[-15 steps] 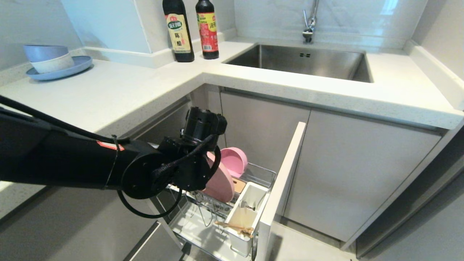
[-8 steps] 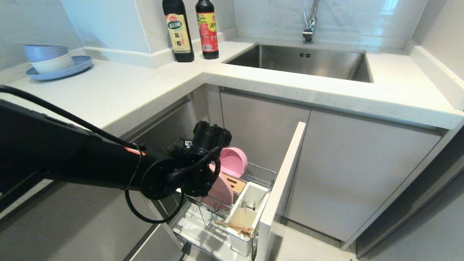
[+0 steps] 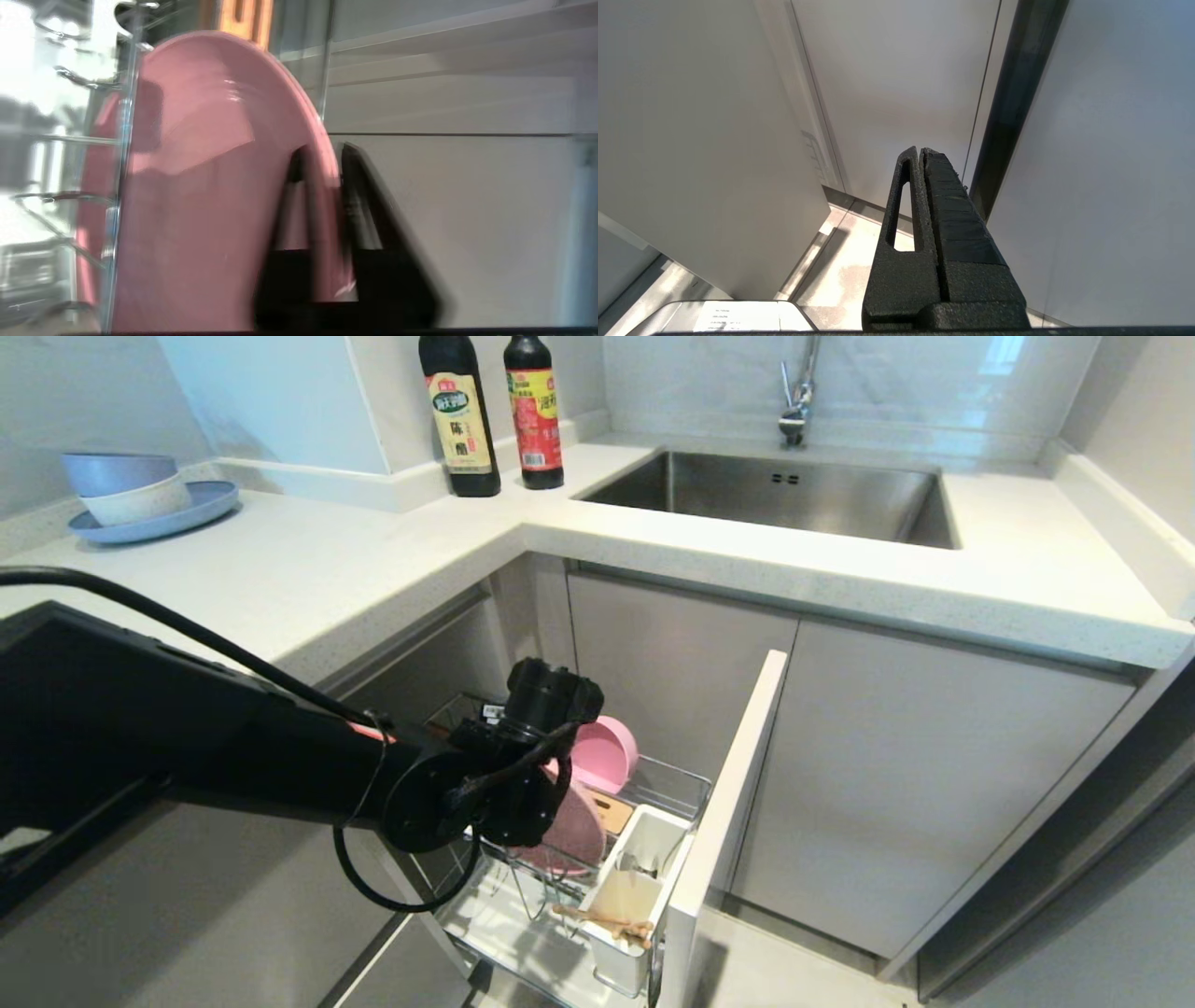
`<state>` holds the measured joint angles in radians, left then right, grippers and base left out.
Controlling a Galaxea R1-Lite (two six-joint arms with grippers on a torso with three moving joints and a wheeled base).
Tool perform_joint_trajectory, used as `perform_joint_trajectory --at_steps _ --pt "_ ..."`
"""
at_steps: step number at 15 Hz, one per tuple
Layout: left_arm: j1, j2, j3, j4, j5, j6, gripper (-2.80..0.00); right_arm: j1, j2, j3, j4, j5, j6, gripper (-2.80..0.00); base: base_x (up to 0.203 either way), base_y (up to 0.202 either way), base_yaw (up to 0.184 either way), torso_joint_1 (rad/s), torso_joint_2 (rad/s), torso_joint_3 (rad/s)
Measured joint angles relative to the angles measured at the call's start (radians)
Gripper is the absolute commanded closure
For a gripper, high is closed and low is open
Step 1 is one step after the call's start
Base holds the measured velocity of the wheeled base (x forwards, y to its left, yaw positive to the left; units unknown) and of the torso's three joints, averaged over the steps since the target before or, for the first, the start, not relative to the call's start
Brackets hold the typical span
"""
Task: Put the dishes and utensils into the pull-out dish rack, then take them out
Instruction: Pick up the plate and place it in the cupboard
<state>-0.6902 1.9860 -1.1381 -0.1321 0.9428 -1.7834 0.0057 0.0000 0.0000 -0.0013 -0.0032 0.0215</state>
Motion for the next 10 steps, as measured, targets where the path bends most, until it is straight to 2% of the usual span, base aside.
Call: perform_joint_trajectory --at_steps 6,10 --pt "-0.028 -0.01 -0.012 0.126 -0.005 -0.022 -2.8 0.0 0.0 0.0 0.0 0.0 0.0 0.0 0.0 0.0 0.0 0.0 0.0 0.0" --pt "-0.069 -0.074 -0.016 0.215 -0.005 -0.023 -2.8 0.0 0.0 0.0 0.0 0.0 0.0 0.0 0.0 0.0 0.0 0.0 0.0 0.0"
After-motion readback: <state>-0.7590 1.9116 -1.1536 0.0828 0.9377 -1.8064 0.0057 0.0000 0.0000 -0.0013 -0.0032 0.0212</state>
